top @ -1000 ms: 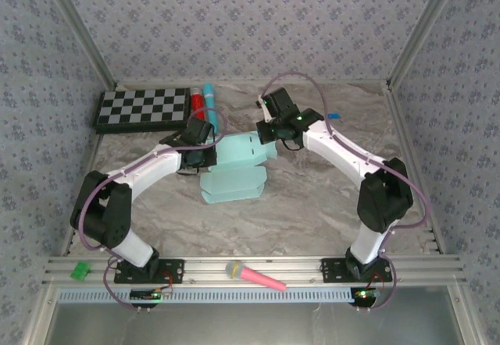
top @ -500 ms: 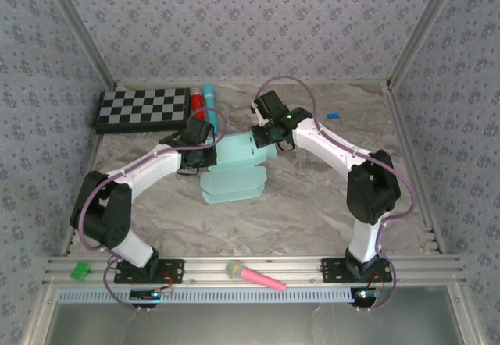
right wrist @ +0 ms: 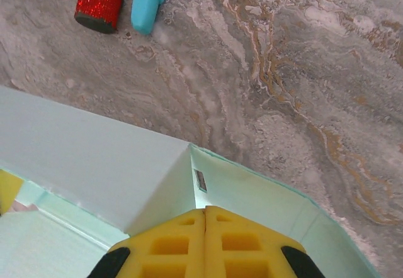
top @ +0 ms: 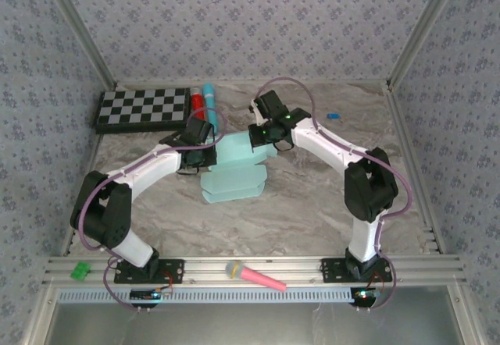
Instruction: Fold the paper box
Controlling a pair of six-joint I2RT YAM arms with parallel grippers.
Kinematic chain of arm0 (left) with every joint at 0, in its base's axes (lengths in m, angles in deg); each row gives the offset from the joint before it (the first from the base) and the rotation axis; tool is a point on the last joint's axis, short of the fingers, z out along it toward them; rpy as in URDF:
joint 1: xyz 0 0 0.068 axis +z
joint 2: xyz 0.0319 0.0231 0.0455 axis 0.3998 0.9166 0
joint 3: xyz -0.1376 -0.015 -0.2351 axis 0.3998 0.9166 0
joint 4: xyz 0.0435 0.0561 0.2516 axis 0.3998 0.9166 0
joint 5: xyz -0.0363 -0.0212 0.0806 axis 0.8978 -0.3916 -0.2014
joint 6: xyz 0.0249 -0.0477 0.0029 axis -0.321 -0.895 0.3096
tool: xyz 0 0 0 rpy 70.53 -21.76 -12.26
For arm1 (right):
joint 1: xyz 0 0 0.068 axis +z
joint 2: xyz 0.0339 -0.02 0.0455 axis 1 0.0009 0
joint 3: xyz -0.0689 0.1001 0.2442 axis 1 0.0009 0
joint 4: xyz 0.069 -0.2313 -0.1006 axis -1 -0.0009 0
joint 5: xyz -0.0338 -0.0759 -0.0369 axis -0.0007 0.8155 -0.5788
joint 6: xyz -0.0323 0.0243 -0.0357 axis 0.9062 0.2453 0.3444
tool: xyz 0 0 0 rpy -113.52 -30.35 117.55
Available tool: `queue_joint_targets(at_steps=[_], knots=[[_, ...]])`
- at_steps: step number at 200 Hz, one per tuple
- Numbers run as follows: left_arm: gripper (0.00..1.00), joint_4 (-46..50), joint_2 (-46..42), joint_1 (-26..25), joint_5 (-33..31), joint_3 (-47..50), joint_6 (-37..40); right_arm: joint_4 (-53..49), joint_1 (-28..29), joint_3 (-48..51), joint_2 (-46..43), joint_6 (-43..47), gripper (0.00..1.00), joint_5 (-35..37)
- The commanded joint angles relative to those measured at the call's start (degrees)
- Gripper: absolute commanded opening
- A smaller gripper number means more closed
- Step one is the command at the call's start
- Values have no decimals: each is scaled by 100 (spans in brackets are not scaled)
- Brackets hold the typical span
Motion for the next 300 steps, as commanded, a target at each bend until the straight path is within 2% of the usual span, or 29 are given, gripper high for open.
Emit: queue_joint_targets(at_steps=[1, 62, 95, 123, 170, 208, 273, 300], knots=[[0, -87, -94, -47, 143, -58, 21, 419, -13, 178, -31, -552, 0, -346], [0, -99, -80, -45, 138, -64, -6, 1494, -65, 858, -271, -1486, 0, -820], [0, -120, -81, -45, 87, -37, -65, 2273, -83, 1355, -500, -2140, 0, -883], [0, -111, -94, -42, 41, -28, -85, 2512, -93, 1577, -629, -2289, 0, -777], [0, -78, -202, -45, -170, 46, -129, 1673, -144, 1563, -860, -1915, 0, -203], [0, -109, -384, -41, -209, 98, -37, 1147, -219, 1623, -1162, -1210, 0, 150], [0, -120, -440, -43, -190, 107, -58, 646, -38, 1582, -1175, -580, 4, 131], [0, -124, -454, -40, -197, 88, -58, 383, 26, 1477, -1052, -620, 4, 531]])
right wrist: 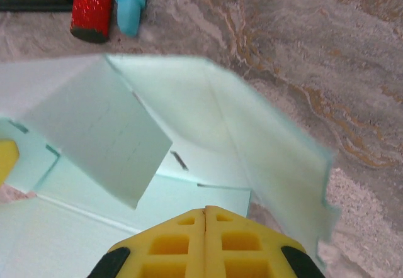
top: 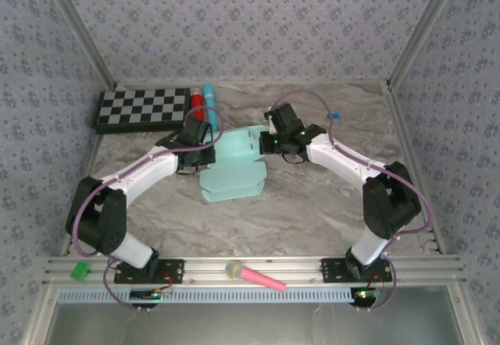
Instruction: Fold the paper box
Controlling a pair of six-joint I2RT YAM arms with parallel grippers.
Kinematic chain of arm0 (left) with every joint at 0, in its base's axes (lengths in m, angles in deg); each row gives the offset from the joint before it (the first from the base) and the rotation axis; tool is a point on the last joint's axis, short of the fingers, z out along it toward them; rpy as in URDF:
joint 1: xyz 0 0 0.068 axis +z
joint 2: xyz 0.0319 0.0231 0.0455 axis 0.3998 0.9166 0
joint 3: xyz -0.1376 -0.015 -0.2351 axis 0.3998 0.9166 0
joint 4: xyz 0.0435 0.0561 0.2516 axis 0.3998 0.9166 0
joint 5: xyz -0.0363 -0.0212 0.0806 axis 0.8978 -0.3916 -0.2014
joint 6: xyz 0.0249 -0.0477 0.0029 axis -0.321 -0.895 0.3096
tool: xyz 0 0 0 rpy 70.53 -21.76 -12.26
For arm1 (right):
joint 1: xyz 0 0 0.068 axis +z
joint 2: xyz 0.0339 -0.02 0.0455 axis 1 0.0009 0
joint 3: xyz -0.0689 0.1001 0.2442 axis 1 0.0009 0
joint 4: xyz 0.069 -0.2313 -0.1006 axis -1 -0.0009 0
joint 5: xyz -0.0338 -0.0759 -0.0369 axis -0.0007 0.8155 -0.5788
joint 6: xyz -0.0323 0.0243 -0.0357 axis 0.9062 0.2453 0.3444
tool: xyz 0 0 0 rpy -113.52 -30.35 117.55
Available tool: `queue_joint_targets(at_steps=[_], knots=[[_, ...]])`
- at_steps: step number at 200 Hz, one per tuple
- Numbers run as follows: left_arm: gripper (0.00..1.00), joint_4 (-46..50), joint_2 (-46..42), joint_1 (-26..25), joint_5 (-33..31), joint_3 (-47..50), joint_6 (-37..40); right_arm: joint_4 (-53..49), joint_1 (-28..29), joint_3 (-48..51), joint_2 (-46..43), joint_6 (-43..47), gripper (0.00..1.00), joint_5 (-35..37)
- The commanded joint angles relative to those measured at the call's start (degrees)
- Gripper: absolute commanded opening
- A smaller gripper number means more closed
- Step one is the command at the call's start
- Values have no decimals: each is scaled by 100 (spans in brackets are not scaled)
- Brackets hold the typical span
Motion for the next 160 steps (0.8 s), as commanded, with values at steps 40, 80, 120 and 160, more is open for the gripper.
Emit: queue_joint_targets(at_steps=[40, 80, 120, 160], knots=[[0, -37, -184, -42, -39, 19, 12, -630, 78, -143, 179, 18, 2, 855], [0, -61, -191, -38, -5, 27, 3, -644, 104, -186, 323, -58, 2, 844], [0, -98, -223, -40, 46, 52, 26, -552, 103, -210, 407, -140, 3, 667], [0, -156, -271, -44, 73, 89, 46, -297, 79, -119, 375, -165, 4, 296]])
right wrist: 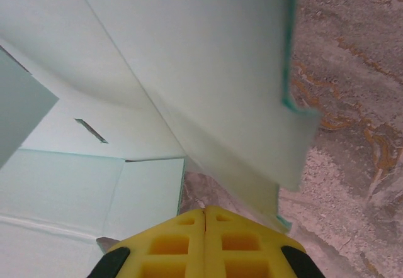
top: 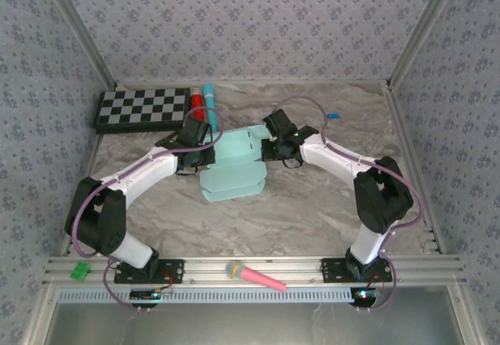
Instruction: Fold the paper box
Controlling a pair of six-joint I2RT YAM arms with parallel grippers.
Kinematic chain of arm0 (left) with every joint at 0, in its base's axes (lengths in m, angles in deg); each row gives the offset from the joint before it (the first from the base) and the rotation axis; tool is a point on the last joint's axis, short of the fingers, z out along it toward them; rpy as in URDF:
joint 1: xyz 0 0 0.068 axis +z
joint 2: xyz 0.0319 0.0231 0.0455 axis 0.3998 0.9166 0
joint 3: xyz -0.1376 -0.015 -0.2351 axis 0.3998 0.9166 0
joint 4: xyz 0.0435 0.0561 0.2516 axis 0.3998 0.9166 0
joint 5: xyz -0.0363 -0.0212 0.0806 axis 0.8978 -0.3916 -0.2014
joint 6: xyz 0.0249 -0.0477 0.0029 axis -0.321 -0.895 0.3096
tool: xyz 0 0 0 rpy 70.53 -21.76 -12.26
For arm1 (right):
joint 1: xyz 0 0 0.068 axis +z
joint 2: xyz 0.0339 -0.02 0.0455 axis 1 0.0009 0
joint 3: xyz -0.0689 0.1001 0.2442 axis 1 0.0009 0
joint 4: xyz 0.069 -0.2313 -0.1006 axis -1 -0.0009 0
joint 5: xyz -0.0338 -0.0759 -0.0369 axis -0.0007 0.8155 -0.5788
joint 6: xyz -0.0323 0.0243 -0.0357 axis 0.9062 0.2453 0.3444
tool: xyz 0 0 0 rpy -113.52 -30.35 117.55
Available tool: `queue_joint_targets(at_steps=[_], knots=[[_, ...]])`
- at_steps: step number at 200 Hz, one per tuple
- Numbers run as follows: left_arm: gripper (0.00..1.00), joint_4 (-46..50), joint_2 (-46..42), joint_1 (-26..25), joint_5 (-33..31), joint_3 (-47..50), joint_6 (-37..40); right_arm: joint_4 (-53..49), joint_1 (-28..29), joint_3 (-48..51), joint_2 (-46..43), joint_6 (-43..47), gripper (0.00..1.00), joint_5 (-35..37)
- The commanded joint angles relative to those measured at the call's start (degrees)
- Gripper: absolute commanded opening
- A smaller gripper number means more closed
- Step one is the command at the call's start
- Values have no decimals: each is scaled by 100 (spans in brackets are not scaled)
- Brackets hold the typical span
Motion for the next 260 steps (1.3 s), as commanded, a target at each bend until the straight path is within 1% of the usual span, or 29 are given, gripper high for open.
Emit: queue_joint_targets(at_steps=[1, 47, 103, 172, 177, 201, 260], knots=[[0, -145, -232, -40, 75, 38, 44, 160, 0, -103, 20, -113, 5, -269], [0, -208, -247, -43, 144, 81, 45, 664, -72, 129, -131, -206, 6, -723], [0, -252, -250, -44, 156, 100, 19, 1050, -101, 236, -94, -286, 11, -1247], [0, -285, -269, -43, 128, 153, -25, 1628, -81, 387, -52, -582, 11, -1781], [0, -294, -266, -40, 129, 160, -26, 1662, -81, 579, -52, -602, 11, -1816], [0, -312, -258, -43, 128, 168, -43, 1794, -59, 614, -8, -609, 11, -2023], [0, -329, -261, -41, 125, 180, -52, 1593, -13, 483, 76, -451, 11, -2009]])
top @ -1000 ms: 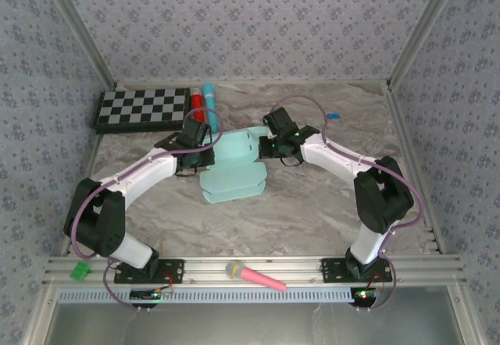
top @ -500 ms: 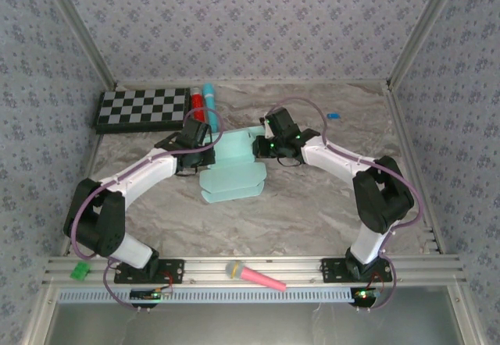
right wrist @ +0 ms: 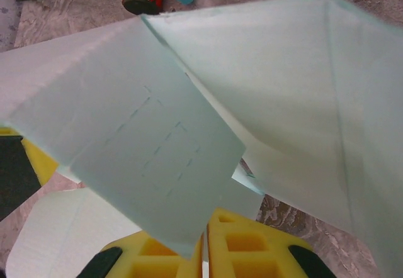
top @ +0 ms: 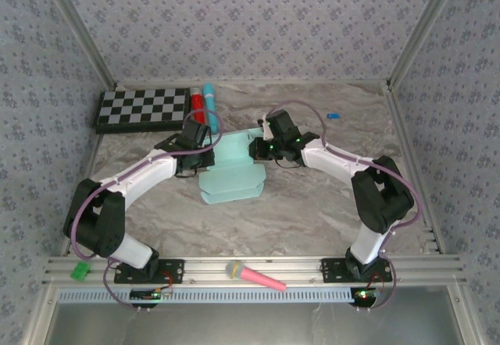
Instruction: Fold the paper box
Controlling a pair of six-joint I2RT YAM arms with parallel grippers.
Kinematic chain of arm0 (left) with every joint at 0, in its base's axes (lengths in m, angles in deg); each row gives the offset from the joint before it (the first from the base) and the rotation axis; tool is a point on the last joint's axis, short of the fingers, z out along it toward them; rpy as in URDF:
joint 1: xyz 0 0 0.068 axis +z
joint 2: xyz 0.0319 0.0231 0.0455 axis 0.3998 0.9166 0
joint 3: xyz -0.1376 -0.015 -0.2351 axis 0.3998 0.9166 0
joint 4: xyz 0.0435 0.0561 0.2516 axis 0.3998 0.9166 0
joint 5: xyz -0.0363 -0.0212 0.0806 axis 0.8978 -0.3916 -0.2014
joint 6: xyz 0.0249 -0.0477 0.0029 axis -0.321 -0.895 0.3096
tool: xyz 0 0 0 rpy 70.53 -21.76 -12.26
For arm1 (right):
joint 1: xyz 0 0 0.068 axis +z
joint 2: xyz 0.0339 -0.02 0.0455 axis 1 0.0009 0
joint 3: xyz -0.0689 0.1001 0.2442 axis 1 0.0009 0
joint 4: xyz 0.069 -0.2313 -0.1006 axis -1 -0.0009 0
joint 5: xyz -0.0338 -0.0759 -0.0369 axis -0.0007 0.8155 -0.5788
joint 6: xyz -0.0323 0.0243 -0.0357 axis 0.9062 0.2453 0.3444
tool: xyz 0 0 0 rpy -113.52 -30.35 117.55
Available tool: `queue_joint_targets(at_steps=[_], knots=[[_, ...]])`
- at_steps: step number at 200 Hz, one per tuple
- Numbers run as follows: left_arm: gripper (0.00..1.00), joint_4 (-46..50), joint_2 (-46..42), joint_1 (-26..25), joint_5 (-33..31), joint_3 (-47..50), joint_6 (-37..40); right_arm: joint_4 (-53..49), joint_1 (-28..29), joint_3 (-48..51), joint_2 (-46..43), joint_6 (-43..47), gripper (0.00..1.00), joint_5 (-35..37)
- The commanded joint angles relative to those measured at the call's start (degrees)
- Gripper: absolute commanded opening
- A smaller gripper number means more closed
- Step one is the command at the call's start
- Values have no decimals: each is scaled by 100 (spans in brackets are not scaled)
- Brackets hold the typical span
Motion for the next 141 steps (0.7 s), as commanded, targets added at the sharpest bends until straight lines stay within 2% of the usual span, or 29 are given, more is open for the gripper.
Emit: queue_joint_targets(at_steps=[1, 34, 81, 141], knots=[[0, -207, -169, -45, 84, -13, -50, -115, 59, -59, 86, 52, 11, -136], [0, -186, -171, -38, -32, -2, -41, -456, 59, -57, -117, 260, 11, 390], [0, -158, -181, -33, -281, -8, -11, -867, -62, 85, -737, 749, 12, 711], [0, -104, -83, -28, -222, -226, 357, -1123, -397, 399, -1628, 1305, 15, 996]])
